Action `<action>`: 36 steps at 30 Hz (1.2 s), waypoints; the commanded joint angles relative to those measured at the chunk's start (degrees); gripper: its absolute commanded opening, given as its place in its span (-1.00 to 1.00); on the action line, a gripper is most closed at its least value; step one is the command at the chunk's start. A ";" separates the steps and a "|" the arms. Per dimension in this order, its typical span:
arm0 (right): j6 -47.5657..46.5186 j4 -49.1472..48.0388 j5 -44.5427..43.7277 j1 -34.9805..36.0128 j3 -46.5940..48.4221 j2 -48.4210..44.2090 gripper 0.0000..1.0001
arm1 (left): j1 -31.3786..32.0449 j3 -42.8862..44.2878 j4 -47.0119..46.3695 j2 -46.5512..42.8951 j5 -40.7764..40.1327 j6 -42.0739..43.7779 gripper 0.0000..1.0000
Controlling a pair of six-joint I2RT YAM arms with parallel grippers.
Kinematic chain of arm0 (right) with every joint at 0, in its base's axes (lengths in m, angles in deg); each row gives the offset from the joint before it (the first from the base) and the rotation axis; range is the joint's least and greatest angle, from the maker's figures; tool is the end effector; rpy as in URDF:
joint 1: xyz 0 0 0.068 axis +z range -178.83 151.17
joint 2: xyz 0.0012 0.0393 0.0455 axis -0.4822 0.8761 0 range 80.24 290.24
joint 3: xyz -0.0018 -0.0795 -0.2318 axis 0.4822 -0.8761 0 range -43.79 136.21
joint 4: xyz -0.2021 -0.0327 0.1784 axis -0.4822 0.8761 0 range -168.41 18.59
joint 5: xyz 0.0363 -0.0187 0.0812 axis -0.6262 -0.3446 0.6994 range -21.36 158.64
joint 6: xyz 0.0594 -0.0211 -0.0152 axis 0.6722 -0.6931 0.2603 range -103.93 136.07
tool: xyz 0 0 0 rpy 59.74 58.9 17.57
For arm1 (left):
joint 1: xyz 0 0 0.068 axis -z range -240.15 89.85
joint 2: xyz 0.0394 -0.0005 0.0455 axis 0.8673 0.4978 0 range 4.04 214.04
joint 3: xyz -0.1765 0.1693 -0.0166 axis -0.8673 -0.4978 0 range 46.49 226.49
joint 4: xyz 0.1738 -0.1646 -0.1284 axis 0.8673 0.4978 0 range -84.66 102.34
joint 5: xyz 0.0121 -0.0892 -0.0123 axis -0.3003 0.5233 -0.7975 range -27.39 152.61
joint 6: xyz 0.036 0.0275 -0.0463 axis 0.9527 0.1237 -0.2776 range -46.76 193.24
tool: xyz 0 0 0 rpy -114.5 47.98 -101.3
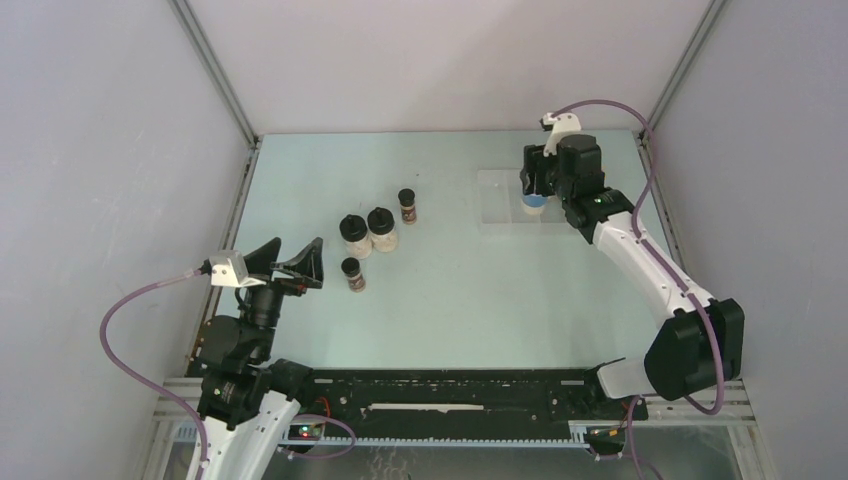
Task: Organize the condiment bottles
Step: Place the bottle in the storage box.
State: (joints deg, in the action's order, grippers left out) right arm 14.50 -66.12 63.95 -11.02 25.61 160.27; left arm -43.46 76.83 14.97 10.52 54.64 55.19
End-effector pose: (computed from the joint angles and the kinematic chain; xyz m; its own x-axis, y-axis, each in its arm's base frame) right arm 0.3405 0.1050 0.3084 -0.3642 -0.1456 -0.9199 -0.2430 0.9683 -0.0571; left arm 0.1133 -0.0266 0.3289 0.1757 -0.3730 -0.9111 0.2209 0.9168 -0.3327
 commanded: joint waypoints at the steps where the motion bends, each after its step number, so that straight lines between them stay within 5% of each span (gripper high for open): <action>1: 2.43 -5.62 -2.49 -3.01 -0.57 -4.32 -1.00 | 0.28 -0.11 -0.40 -0.10 0.06 -0.12 1.00; 36: 8.02 -17.59 -1.97 -10.63 -4.78 4.94 -1.00 | 0.50 -0.11 -0.48 0.98 0.00 0.29 1.00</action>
State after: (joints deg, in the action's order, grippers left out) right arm 21.13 -77.70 61.86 -21.12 20.10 164.97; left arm -43.26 76.83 14.97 10.67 54.66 55.21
